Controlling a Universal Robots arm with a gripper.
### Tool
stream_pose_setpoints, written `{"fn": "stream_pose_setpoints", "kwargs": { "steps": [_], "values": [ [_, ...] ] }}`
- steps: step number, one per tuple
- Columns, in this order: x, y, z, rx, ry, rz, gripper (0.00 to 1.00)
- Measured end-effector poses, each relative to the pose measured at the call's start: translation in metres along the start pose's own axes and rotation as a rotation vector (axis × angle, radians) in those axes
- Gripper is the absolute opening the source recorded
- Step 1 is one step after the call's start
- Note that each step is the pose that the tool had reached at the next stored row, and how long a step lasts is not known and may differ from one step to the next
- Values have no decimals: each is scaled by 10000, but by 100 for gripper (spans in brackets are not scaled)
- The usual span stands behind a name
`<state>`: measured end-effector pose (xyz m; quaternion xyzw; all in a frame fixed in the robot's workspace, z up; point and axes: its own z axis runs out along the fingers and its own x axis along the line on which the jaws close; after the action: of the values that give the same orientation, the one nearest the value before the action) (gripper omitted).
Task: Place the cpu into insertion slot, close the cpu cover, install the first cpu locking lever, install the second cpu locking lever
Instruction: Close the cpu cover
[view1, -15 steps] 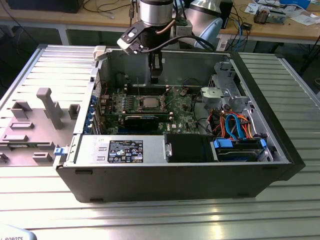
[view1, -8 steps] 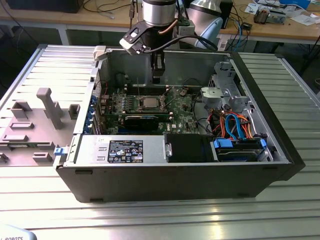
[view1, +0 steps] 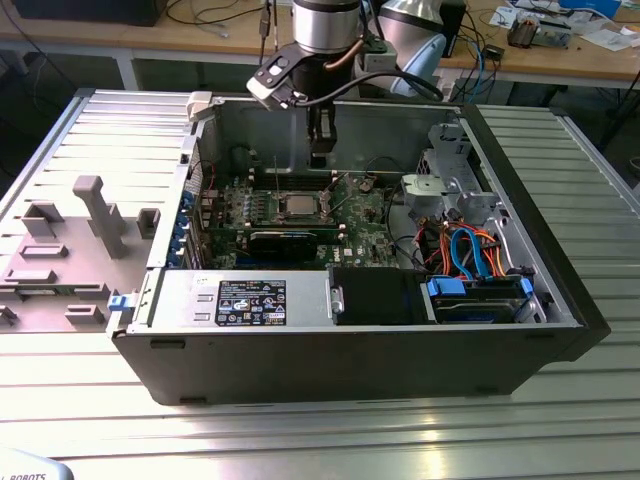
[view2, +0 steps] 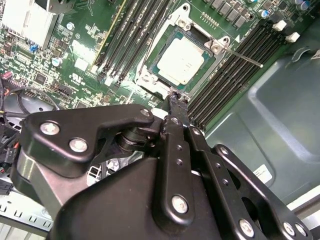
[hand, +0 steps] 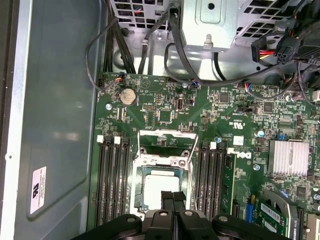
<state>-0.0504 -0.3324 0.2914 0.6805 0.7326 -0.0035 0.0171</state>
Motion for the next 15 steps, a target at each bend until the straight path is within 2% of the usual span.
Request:
{"fn": "stream_pose_setpoints", "kwargs": {
  "steps": [15],
  "values": [
    [-2,37,9,1,-1,0,11]
  ]
}}
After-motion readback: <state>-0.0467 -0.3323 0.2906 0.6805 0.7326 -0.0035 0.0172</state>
